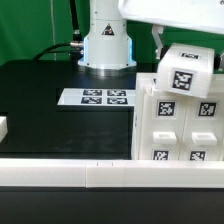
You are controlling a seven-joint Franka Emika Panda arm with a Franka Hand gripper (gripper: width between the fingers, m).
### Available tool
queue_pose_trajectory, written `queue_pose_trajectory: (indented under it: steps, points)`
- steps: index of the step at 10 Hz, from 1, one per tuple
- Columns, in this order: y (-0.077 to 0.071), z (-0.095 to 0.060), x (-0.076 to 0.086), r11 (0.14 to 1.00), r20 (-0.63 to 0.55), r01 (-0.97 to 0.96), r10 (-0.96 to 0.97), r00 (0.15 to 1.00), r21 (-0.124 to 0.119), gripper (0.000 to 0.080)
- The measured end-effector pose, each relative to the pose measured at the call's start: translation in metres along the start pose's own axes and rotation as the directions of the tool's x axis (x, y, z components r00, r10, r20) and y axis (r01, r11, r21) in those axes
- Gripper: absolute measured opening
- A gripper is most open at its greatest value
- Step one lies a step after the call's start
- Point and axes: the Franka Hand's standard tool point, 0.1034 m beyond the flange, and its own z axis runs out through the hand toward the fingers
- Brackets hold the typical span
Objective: Assemble cabinet
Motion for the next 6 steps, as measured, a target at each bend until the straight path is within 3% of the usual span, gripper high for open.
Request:
queue_pose_trajectory:
  steps: [1, 2, 4, 6]
  points:
    - [-0.004, 0.000, -0.008, 0.987, 0.001, -0.158, 0.158, 0.987, -0.001, 0.0569]
    - [-0.014, 0.001, -0.016, 0.898, -0.008, -0.439, 0.439, 0.898, 0.016, 0.0569]
    - [-0.023, 0.001, -0.025, 0.728, 0.015, -0.685, 0.685, 0.728, 0.022, 0.0569]
    - [-0.027, 0.002, -0.028, 0.561, 0.053, -0.828, 0.827, 0.560, 0.012, 0.0568]
